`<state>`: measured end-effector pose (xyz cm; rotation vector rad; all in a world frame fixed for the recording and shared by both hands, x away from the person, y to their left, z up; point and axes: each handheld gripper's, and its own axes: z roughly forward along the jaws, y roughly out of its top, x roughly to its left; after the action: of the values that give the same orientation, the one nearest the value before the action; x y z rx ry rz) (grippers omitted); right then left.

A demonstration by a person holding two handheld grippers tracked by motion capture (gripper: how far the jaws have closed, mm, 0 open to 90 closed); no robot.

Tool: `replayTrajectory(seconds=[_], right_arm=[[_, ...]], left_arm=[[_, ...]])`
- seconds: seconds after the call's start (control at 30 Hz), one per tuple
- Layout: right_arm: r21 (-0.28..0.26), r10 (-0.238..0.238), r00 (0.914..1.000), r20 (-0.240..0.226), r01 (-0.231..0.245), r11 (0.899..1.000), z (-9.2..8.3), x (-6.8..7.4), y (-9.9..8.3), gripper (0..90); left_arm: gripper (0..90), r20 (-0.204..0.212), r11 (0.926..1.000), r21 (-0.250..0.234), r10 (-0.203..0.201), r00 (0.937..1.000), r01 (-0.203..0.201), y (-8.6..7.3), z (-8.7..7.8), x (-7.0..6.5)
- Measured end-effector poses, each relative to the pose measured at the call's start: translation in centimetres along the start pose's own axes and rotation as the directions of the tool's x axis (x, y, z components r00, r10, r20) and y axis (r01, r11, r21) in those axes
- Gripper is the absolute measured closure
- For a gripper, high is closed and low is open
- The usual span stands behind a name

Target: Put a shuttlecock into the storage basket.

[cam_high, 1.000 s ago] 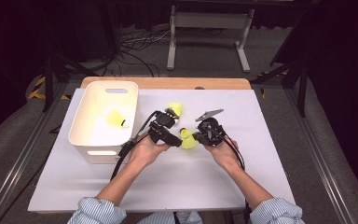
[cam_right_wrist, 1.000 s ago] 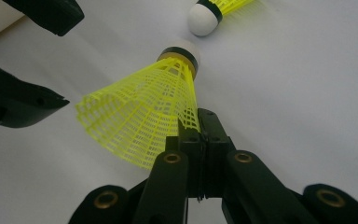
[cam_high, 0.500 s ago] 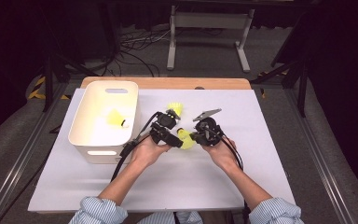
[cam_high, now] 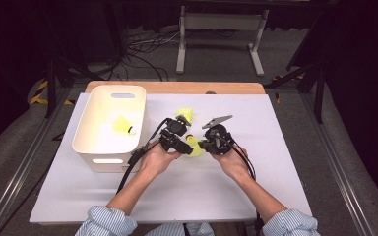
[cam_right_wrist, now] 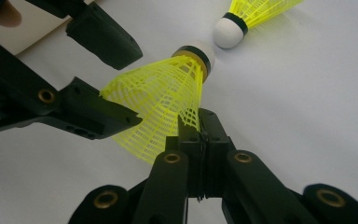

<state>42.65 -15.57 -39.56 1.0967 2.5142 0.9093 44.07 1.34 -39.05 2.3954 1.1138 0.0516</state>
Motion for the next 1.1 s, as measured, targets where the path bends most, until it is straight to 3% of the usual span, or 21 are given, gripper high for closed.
replayTrajectory(seconds=[0.23, 0.47, 0.83, 1.1], right_arm=[[-0.003, 0.0, 0.9999, -0.013, 0.0, 1.0, 0.1, 0.2, 0.0, 89.6], [-0.007, 0.004, 0.9998, -0.017, -0.004, 1.0, -0.1, 0.0, 0.0, 89.4], [-0.015, 0.011, 0.9997, -0.02, -0.012, 1.0, -0.3, -0.2, -0.2, 88.2], [-0.034, 0.013, 0.9995, -0.031, -0.014, 0.999, -0.6, -0.1, -0.4, 82.6]], left_arm=[[60.7, 0.01, 0.9999, -0.005, 0.015, 0.9998, -0.015, 0.0, -0.2, 0.0], [71.5, 0.021, 1.0, -0.007, 0.004, 0.9998, -0.004, 0.0, -0.3, 0.0], [88.3, -0.009, 0.9997, -0.018, 0.016, 0.9998, -0.016, 0.1, -0.7, 0.0], [89.9, -0.027, 0.9996, -0.025, 0.015, 0.9995, -0.016, 0.2, -1.1, -0.1]])
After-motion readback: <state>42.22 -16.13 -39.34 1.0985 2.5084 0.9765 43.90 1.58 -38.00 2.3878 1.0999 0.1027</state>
